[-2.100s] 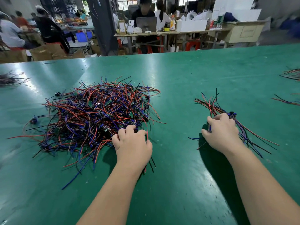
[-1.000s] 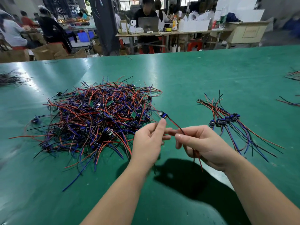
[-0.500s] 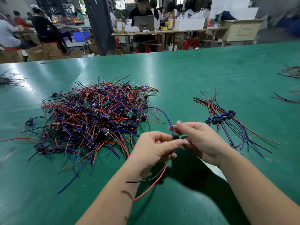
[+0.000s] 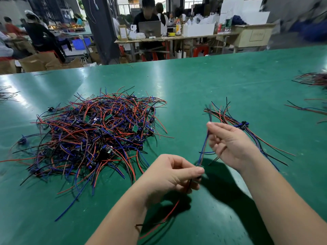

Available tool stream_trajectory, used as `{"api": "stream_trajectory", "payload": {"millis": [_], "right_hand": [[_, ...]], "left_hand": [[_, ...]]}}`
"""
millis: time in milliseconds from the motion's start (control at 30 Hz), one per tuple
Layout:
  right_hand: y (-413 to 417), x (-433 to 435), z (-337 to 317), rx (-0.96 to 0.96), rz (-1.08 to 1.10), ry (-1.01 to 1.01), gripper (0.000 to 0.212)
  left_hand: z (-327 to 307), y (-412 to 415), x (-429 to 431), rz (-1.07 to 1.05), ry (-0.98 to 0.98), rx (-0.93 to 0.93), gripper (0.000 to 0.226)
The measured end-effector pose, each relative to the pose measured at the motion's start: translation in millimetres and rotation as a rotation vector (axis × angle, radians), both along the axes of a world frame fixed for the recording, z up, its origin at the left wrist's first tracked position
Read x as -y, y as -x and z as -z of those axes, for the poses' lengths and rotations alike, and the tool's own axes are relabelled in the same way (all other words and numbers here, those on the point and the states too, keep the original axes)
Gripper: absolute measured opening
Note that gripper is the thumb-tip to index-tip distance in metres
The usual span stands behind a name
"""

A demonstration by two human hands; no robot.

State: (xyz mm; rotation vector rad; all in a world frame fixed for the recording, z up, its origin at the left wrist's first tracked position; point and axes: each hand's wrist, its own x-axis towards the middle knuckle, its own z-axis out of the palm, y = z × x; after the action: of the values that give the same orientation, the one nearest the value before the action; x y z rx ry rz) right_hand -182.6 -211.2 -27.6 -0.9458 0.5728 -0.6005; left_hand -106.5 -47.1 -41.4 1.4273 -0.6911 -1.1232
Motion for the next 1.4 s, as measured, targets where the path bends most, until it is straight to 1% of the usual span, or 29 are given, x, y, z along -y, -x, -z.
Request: {"api": "stream_trajectory", "payload": {"millis": [67, 167, 233, 333, 367, 433, 467, 600, 667, 700, 733, 800, 867, 933, 967, 1000, 1033, 1067, 1133, 1167, 1200, 1300, 1367, 1400], "right_hand": [[2.0, 3.8, -1.4, 0.024, 0.054, -0.050, 0.018], [0.8, 1.0, -2.1, 0.030, 0.081, -0.120, 0.011], [0.3, 3.6, -3.2, 0.056, 0.124, -0.163, 0.013], [1.8, 7.8, -5.4, 0.125, 0.160, -0.181, 0.011], [1.9, 8.3, -4.6, 0.157, 0.160, -0.186, 0.011], [1.6, 7.0, -2.5, 0.223, 0.154, -0.183, 0.013], [1.1, 6.0, -1.6, 0.251, 0.153, -0.175, 0.014], [0.9, 5.3, -1.1, 0.350, 0.166, -0.186, 0.015], [3.0, 8.1, -3.2, 0.404, 0.132, -0.255, 0.009], [3.9, 10.1, -3.6, 0.399, 0.106, -0.282, 0.006], [4.5, 11.1, -3.6, 0.347, 0.081, -0.284, 0.006], [3.5, 10.3, -0.8, 0.145, 0.021, -0.217, 0.005], [1.2, 3.8, 4.2, -0.062, -0.112, -0.115, 0.017], [0.5, -4.5, 7.4, -0.164, -0.284, -0.008, 0.021], [0.6, -8.2, 8.0, -0.164, -0.356, 0.033, 0.023], [0.3, -11.9, 8.0, -0.135, -0.408, 0.052, 0.026], [-0.2, -14.8, 7.8, -0.084, -0.443, 0.052, 0.029], [-1.3, -17.9, 7.5, -0.024, -0.459, 0.039, 0.029], [-4.6, -22.3, 7.9, 0.073, -0.430, -0.009, 0.024], [-6.1, -23.8, 7.8, 0.088, -0.387, -0.032, 0.019], [-6.7, -24.2, 7.4, 0.085, -0.338, -0.045, 0.016], [-4.8, -18.5, 4.1, 0.044, -0.241, -0.032, 0.017], [-2.3, -13.7, 1.3, 0.024, -0.215, -0.021, 0.016], [-1.4, -11.9, 0.9, 0.024, -0.221, -0.019, 0.016]], "left_hand": [[1.0, 3.8, 1.1, 0.026, 0.004, -0.007, 0.015], [2.2, 1.7, 0.5, 0.035, 0.010, 0.001, 0.017], [1.8, -0.1, -1.3, 0.055, -0.001, 0.009, 0.018], [0.9, 2.9, -1.1, 0.031, -0.005, -0.027, 0.007], [1.2, 4.6, 0.4, 0.018, -0.012, -0.022, 0.013], [4.2, 6.9, 3.1, 0.025, -0.028, 0.024, 0.032], [4.9, 7.6, 3.6, 0.030, -0.025, 0.058, 0.034], [2.9, 5.5, 2.1, 0.027, 0.086, 0.099, 0.013], [1.6, 3.2, 2.3, -0.017, 0.141, 0.075, 0.007], [0.2, 2.1, 2.5, -0.055, 0.174, 0.030, 0.010], [-0.8, 0.9, 3.1, -0.110, 0.218, -0.050, 0.016], [-4.1, -1.7, 5.5, -0.247, 0.362, -0.296, 0.022], [-8.2, -5.3, 5.5, -0.363, 0.518, -0.508, 0.018], [-10.5, -9.4, 6.3, -0.462, 0.619, -0.590, 0.020], [-10.8, -11.1, 6.7, -0.502, 0.640, -0.584, 0.024], [-10.1, -12.2, 6.9, -0.537, 0.642, -0.540, 0.028], [-8.8, -12.3, 7.2, -0.565, 0.618, -0.450, 0.031], [-5.6, -11.7, 8.4, -0.588, 0.573, -0.301, 0.034], [0.5, -7.9, 9.4, -0.573, 0.452, 0.065, 0.039], [4.0, -5.4, 10.3, -0.531, 0.415, 0.188, 0.036], [7.5, -3.5, 10.8, -0.469, 0.403, 0.241, 0.035], [10.2, 0.3, 10.3, -0.258, 0.373, 0.209, 0.030], [10.3, 0.2, 11.3, -0.251, 0.310, 0.167, 0.021], [8.7, 0.2, 11.4, -0.273, 0.289, 0.093, 0.016]]}}
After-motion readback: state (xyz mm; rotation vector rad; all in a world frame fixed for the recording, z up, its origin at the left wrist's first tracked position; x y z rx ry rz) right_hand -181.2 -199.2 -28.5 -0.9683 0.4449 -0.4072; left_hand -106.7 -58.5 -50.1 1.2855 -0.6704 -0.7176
